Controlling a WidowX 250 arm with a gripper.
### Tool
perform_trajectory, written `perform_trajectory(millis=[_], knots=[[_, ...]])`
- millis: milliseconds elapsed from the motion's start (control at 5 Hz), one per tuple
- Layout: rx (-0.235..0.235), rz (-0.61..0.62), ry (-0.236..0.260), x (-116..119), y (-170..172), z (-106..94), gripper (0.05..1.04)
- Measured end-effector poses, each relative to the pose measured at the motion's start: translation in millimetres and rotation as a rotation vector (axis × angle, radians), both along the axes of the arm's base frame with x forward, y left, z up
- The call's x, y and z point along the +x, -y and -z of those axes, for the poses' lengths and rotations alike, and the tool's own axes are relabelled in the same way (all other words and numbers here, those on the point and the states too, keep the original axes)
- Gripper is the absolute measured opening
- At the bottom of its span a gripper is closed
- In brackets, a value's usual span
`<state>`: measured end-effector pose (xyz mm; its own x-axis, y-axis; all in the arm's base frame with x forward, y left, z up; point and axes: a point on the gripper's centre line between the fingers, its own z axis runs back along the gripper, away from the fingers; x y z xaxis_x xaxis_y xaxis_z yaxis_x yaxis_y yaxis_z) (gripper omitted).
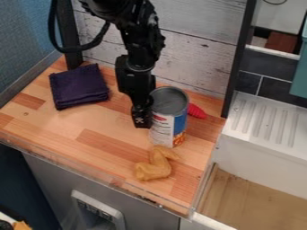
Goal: Move the can between the fork and the chicken wing
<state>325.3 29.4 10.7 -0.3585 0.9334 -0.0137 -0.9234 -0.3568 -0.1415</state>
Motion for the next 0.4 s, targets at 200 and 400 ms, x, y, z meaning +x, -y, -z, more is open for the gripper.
perform_trajectory(millis=[200,400], knots=[[-0.013,0.032,0.008,6.5,9.5,-0.2,1.001],[-0.021,0.050,0.021,13.0,11.4,-5.7,1.001]])
